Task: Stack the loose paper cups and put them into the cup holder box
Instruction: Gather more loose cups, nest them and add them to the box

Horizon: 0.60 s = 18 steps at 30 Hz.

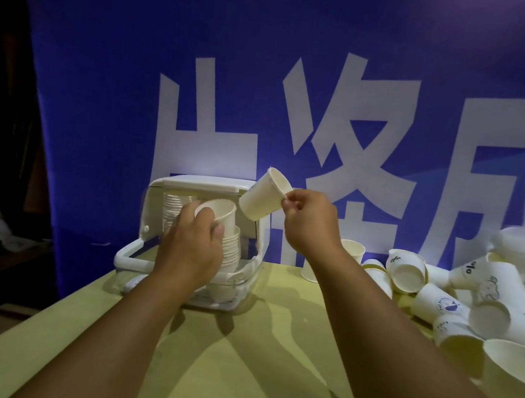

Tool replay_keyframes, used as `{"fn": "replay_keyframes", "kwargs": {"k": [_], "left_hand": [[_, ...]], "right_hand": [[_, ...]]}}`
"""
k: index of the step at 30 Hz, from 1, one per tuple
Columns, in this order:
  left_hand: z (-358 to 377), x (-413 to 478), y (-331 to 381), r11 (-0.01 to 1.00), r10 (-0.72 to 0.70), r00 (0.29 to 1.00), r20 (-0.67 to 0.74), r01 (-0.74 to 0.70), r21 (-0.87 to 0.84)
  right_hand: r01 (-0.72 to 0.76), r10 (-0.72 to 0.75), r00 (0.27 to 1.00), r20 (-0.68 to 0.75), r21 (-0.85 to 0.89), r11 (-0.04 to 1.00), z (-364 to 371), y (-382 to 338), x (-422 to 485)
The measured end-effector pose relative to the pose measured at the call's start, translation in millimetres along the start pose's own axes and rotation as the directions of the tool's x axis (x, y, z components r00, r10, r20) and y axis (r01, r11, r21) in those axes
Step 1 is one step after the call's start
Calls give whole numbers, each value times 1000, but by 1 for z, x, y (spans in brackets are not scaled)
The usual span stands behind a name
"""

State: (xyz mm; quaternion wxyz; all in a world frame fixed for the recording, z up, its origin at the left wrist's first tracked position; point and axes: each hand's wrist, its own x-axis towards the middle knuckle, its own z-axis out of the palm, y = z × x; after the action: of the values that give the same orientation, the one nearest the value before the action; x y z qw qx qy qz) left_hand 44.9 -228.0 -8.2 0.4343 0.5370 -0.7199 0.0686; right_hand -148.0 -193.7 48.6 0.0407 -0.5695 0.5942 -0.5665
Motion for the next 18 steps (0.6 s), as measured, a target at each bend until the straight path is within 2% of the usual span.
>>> {"fn": "replay_keyframes", "kwargs": {"k": [3,5,10,14,16,18], "left_hand": [[5,-2,-2,1000,-7,986,168,5,15],[8,-4,-1,999,5,974,225,8,-54],[7,-7,8,965,-31,983,179,76,-250],[5,-10,9,959,-20,995,101,48,-281],[6,-10,7,964,25,997,74,-4,-266],[8,-9,5,968,61,996,59,-45,-248]], "right_hand": [[30,-30,1000,3,1,1000,2,-4,-2],[63,-63,998,5,-3,998,4,-6,-2],[241,-230,970,79,-171,955,15,-13,-7],[374,-283,918,279,-362,854,21,-18,-12],[361,-249,912,327,-346,866,23,-19,-14],[285,-187,921,342,-263,922,26,-20,-17]]}}
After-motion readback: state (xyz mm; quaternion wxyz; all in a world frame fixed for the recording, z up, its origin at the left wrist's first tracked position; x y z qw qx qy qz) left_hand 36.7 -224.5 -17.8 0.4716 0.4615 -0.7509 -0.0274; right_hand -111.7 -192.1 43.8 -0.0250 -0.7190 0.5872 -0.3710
